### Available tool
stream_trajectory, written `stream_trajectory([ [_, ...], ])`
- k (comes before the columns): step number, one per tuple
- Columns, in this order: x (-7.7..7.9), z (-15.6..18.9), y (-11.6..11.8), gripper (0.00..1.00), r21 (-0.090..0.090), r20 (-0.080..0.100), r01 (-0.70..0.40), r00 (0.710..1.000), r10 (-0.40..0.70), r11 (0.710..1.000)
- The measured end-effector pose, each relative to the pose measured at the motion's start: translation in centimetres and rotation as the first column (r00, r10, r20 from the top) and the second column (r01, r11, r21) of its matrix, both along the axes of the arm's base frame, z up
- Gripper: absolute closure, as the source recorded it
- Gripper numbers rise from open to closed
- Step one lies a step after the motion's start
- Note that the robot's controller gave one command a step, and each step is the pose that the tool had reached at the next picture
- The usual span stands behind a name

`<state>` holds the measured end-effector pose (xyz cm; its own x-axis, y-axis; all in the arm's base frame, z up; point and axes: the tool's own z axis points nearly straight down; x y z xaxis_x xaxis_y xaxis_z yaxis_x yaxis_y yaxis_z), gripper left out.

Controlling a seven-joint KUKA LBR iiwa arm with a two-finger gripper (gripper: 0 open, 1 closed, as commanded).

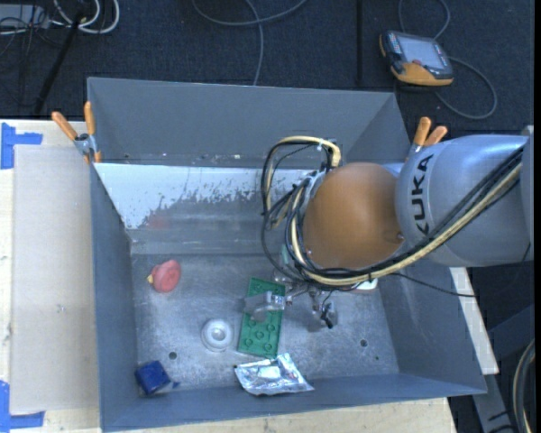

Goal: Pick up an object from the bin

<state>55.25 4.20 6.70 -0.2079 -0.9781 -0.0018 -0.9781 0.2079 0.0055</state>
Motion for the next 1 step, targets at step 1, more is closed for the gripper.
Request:
stream_trajectory([
  [1,0.14,0.33,-0.08,1.0,-0.002,0.004,0.0,1.0,0.0,1.0],
])
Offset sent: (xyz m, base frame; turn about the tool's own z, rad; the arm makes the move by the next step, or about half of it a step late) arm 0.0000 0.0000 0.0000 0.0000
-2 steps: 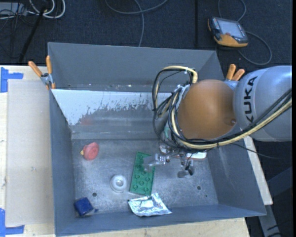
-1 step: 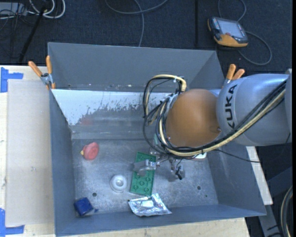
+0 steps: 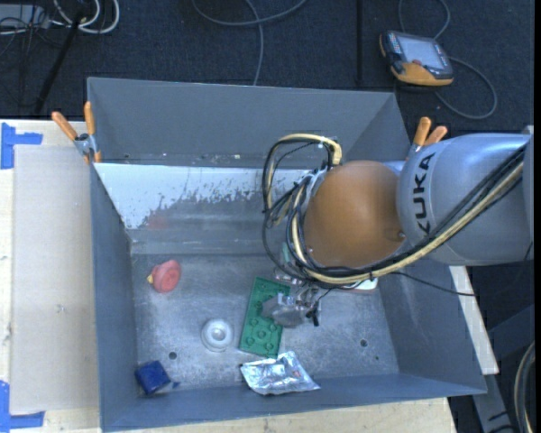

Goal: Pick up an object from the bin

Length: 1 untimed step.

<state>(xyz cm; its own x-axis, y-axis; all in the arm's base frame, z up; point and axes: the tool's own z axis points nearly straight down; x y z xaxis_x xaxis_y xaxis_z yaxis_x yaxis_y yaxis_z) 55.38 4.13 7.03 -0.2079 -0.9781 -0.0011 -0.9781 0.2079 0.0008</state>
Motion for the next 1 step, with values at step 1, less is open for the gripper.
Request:
stream_trajectory([
  [1,-8.25,-0.17,-0.52,1.0,-0.001,-0.008,-0.033,0.999,0.033,0.999],
])
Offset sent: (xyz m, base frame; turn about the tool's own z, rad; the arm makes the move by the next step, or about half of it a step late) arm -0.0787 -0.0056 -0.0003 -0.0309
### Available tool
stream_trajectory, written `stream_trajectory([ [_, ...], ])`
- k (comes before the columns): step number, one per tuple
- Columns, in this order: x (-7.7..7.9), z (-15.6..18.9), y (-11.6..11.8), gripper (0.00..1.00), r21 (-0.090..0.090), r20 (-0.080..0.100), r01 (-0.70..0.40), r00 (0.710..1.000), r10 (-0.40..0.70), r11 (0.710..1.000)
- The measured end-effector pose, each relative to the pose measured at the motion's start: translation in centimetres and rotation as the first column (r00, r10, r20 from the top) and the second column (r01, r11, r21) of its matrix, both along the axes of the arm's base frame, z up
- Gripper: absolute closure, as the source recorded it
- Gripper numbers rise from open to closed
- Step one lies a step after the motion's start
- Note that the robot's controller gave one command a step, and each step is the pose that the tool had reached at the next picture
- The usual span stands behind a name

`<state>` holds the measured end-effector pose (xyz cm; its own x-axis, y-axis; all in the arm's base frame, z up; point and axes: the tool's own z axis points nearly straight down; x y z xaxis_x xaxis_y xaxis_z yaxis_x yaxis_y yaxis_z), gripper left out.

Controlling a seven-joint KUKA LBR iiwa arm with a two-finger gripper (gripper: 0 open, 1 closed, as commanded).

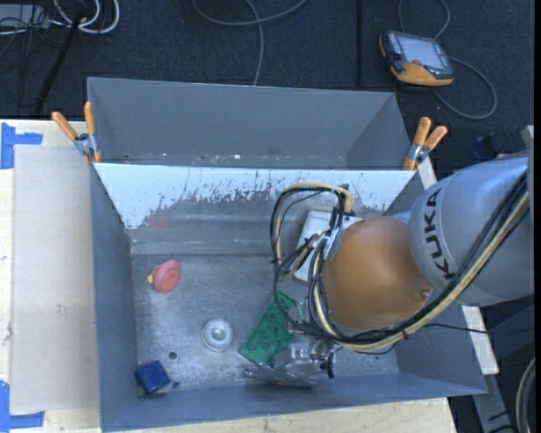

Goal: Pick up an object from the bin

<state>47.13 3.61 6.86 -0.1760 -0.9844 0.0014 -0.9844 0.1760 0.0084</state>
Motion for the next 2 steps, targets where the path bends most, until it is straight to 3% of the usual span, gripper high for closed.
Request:
stream_trajectory([
  [1,0.8,4.9,0.4,1.0,0.002,0.008,-0.277,0.961,0.277,0.961],
  [2,1.7,6.1,0.7,1.0,0.003,0.008,-0.565,0.825,0.564,0.825],
])
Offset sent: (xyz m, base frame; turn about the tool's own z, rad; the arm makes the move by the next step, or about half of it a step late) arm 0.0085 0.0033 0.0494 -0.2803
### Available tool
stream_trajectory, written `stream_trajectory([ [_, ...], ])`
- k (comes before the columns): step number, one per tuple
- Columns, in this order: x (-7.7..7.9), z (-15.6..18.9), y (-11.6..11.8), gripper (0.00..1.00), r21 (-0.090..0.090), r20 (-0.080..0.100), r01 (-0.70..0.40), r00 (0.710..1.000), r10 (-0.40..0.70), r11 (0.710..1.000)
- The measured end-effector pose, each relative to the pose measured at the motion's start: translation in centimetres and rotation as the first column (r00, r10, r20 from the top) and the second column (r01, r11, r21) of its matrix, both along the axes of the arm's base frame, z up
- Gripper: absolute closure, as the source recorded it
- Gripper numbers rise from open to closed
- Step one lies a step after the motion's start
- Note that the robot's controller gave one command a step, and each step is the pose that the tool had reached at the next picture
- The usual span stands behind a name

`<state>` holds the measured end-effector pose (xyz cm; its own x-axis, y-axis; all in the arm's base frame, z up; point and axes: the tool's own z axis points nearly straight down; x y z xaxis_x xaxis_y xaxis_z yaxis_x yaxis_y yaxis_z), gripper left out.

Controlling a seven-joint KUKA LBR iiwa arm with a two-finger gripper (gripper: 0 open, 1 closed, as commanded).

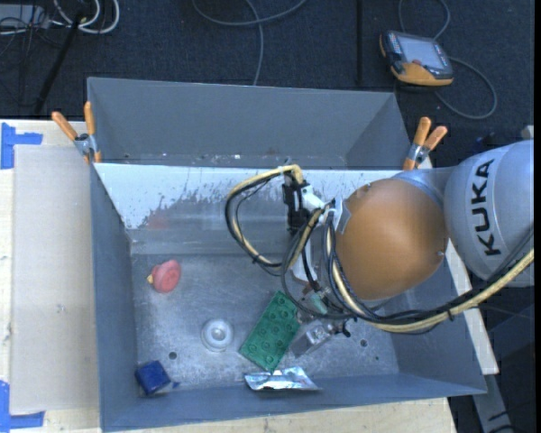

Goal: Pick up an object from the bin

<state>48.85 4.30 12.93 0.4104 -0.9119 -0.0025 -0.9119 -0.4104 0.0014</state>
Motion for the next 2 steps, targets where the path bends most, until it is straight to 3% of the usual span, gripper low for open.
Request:
stream_trajectory([
  [1,0.0,0.0,-0.1,0.0,0.0,-0.002,0.005,1.0,-0.005,1.0],
  [2,4.8,-6.3,0.1,0.0,0.001,-0.002,-0.122,0.993,0.122,0.993],
])
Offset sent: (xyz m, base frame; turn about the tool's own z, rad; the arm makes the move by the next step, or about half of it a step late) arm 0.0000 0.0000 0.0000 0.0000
